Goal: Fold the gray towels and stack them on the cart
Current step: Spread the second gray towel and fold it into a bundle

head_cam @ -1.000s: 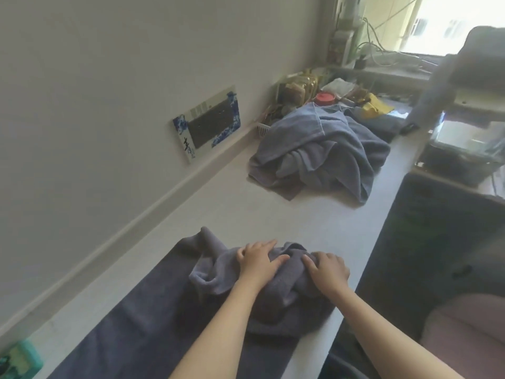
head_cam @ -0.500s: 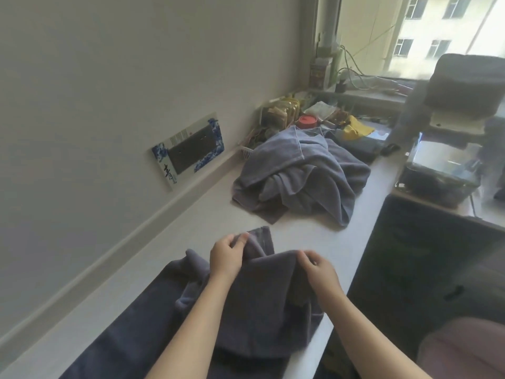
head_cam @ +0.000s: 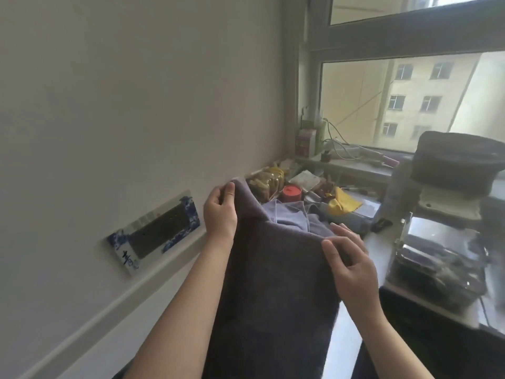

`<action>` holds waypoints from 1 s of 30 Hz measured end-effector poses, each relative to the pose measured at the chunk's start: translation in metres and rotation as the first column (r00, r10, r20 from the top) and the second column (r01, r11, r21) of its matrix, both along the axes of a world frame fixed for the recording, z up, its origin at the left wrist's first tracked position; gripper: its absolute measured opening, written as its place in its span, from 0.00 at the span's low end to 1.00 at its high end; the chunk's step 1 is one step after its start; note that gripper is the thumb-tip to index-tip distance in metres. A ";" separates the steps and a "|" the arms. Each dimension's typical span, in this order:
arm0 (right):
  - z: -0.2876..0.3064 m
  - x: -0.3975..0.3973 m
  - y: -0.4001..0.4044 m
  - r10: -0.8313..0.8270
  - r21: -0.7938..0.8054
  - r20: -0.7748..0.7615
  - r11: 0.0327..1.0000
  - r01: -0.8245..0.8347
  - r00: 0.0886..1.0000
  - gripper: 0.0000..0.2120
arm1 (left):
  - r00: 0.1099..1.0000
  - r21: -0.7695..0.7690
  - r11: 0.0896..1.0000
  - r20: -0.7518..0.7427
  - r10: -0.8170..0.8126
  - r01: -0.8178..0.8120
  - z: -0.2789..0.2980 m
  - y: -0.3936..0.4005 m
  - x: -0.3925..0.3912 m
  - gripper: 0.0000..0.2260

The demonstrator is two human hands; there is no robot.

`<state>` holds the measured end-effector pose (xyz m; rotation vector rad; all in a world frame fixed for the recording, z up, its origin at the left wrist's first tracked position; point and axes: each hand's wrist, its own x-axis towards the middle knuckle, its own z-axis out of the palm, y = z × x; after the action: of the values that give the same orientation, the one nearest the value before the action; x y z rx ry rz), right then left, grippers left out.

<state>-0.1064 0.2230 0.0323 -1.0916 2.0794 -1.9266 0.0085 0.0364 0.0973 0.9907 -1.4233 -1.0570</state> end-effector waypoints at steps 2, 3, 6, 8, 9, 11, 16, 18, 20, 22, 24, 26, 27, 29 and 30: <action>0.002 -0.029 -0.009 -0.075 -0.028 -0.172 0.997 0.071 0.982 0.07 | 0.999 -0.002 1.000 -0.036 -0.007 0.007 0.005 -0.018 -0.032 0.07; 0.002 -0.047 -0.014 -0.109 -0.038 -0.247 0.994 0.103 0.963 0.07 | 1.000 -0.007 1.000 -0.024 -0.016 0.016 0.005 -0.027 -0.051 0.07; -0.020 -0.092 -0.030 -0.142 0.033 -0.414 0.985 0.170 0.899 0.03 | 1.000 0.008 1.000 0.020 0.007 -0.007 -0.008 -0.056 -0.097 0.09; -0.047 -0.117 -0.040 -0.094 0.211 -0.431 0.956 0.202 0.897 0.03 | 0.996 0.046 0.998 0.082 0.040 -0.044 -0.024 -0.075 -0.121 0.12; -0.056 -0.123 -0.043 -0.044 0.324 -0.394 0.928 0.183 0.918 0.05 | 0.988 0.061 0.996 0.148 0.054 -0.063 -0.033 -0.083 -0.127 0.13; -0.074 -0.136 -0.048 0.096 0.565 -0.288 0.821 0.088 0.953 0.12 | 0.946 0.102 0.991 0.322 0.049 -0.086 -0.058 -0.098 -0.143 0.13; -0.099 -0.146 -0.054 0.274 0.817 -0.244 0.576 0.044 0.930 0.22 | 0.831 0.186 0.982 0.551 -0.082 -0.026 -0.105 -0.106 -0.160 0.17; -0.105 -0.143 -0.060 0.294 0.812 -0.258 0.582 0.042 0.920 0.22 | 0.812 0.188 0.982 0.573 -0.109 -0.001 -0.117 -0.101 -0.159 0.18; -0.109 -0.136 -0.070 0.319 0.789 -0.292 0.613 0.039 0.901 0.22 | 0.816 0.181 0.983 0.569 -0.106 0.001 -0.128 -0.094 -0.152 0.18; -0.110 -0.128 -0.079 0.312 0.725 -0.320 0.688 0.020 0.895 0.19 | 0.828 0.179 0.984 0.549 -0.112 0.015 -0.133 -0.081 -0.143 0.18; -0.113 -0.113 -0.089 0.282 0.630 -0.367 0.777 0.014 0.886 0.17 | 0.853 0.198 0.980 0.507 -0.125 0.026 -0.138 -0.062 -0.123 0.18; -0.114 -0.086 -0.097 0.292 0.568 -0.396 0.823 -0.018 0.871 0.16 | 0.874 0.216 0.976 0.474 -0.106 0.002 -0.147 -0.043 -0.085 0.17; -0.112 -0.071 -0.099 0.313 0.560 -0.391 0.827 -0.046 0.865 0.16 | 0.882 0.224 0.974 0.463 -0.086 -0.023 -0.151 -0.032 -0.064 0.17; -0.113 -0.038 -0.102 0.346 0.546 -0.382 0.833 -0.093 0.857 0.16 | 0.882 0.247 0.965 0.470 -0.042 -0.086 -0.160 -0.009 -0.019 0.16; -0.114 -0.022 -0.101 0.370 0.547 -0.377 0.829 -0.118 0.849 0.16 | 0.877 0.264 0.957 0.479 -0.024 -0.118 -0.165 0.002 0.004 0.16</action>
<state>-0.1286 0.1219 -0.0822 -1.6980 2.3094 -0.9509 0.0121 0.0379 -0.0678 1.5764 -1.6550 -1.0421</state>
